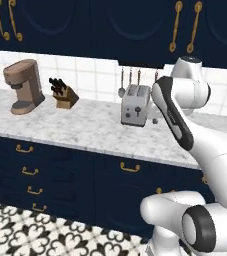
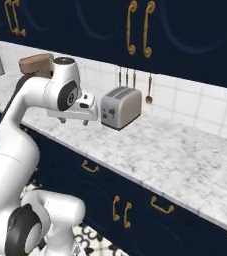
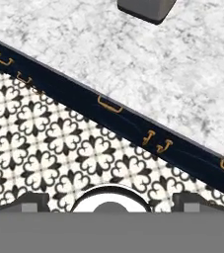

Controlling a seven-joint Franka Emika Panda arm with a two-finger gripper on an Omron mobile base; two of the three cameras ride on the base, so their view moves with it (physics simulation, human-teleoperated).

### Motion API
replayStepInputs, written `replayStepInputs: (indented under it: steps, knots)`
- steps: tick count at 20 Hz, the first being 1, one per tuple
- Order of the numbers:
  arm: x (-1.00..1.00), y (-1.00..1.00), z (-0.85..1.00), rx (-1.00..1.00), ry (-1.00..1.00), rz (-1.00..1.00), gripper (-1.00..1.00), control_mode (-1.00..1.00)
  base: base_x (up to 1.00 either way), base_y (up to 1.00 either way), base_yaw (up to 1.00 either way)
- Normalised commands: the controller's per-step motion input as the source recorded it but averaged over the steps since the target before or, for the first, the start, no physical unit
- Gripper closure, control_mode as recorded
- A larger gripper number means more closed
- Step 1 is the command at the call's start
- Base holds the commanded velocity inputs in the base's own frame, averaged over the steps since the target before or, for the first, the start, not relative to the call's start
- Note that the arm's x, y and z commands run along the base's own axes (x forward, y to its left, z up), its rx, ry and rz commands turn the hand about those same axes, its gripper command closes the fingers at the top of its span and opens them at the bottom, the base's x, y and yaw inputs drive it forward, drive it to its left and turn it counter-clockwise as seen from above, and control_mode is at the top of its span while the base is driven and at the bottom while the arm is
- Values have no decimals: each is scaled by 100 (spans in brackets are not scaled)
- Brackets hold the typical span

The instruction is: Take a straw from the drawer in front and place it inside the glass cup on the dining counter.

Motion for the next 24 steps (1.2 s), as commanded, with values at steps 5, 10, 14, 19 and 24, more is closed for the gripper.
replayStepInputs:
  steps: [5,10,14,19,24]
  knots:
    - [0,0,0,0,0,0,-100,100,-6,-73,68]
    - [0,0,0,0,0,0,-100,100,-13,-83,65]
    - [0,0,0,0,0,0,-100,100,-13,-95,60]
    - [0,0,0,0,0,0,-100,100,0,-87,49]
    - [1,-22,-10,-3,0,23,-100,-100,0,-15,9]
